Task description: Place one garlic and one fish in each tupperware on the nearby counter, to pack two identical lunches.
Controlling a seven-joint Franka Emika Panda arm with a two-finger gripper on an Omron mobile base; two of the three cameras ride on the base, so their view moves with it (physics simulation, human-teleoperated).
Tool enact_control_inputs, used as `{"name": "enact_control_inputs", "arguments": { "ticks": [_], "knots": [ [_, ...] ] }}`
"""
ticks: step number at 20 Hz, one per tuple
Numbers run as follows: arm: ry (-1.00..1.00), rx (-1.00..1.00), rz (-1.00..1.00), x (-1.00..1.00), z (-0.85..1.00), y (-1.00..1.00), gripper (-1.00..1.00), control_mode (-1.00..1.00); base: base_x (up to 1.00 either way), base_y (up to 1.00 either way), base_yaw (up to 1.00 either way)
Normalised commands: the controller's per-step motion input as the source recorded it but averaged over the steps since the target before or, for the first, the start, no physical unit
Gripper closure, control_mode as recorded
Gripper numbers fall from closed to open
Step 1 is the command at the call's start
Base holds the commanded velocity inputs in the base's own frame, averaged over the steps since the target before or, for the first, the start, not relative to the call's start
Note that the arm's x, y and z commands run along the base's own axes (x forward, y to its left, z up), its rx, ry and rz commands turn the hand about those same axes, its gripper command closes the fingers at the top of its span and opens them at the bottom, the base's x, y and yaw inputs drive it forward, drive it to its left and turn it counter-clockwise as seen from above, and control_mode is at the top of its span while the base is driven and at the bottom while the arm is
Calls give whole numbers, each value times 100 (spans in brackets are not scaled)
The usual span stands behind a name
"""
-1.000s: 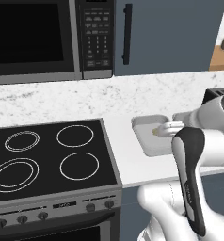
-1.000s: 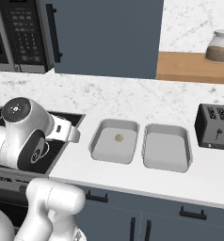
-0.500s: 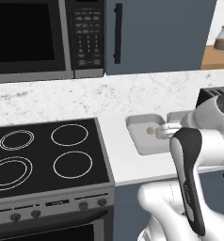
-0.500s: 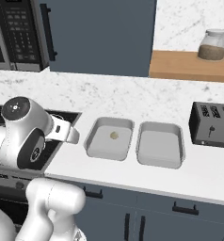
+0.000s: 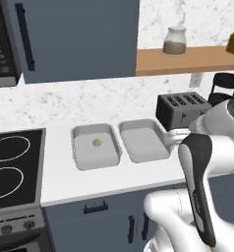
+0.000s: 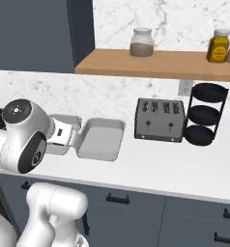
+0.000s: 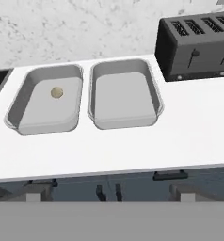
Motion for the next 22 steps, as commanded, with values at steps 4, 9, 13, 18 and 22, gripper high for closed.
{"name": "enact_control_inputs", "arguments": {
  "ticks": [4, 9, 13, 18, 22],
  "knots": [
    [0, 0, 0, 0, 0, 0, -100, 100, -24, -100, -7],
    [0, 0, 0, 0, 0, 0, -100, 100, -66, -91, 0],
    [0, 0, 0, 0, 0, 0, -100, 100, -90, -66, 0],
    [0, 0, 0, 0, 0, 0, -100, 100, -41, -72, 0],
    [0, 0, 0, 0, 0, 0, -100, 100, 1, -95, 0]
  ]
}}
